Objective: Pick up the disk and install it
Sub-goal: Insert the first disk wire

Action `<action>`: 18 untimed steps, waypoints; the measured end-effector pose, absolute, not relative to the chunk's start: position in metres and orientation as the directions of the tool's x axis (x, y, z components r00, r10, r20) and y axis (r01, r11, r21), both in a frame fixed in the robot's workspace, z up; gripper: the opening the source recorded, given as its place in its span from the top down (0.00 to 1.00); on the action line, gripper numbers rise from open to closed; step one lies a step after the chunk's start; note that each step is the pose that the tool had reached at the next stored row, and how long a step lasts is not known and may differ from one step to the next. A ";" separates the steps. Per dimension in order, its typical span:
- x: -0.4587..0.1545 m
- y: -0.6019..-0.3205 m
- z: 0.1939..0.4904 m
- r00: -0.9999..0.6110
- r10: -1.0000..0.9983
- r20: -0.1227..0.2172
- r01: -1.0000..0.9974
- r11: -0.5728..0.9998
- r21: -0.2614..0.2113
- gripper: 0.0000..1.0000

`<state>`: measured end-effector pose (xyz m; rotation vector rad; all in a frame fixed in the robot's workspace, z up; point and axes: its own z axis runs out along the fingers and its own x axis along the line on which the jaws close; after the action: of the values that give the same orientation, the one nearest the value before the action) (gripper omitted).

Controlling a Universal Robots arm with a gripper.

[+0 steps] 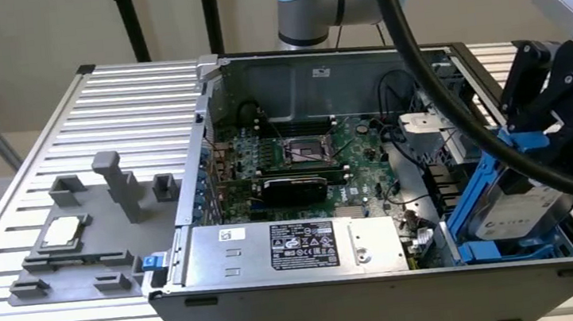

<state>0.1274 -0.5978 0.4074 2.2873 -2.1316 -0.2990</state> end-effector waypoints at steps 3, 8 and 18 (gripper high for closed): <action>0.128 -0.600 0.407 0.061 -0.988 -0.138 -0.988 -0.080 0.131 1.00; 0.124 -0.592 0.411 0.060 -0.993 -0.105 -0.989 -0.073 0.126 1.00; 0.124 -0.592 0.411 0.060 -0.993 -0.105 -0.989 -0.073 0.126 1.00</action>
<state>0.1236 -0.5920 0.4111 2.2722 -2.1249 -0.2555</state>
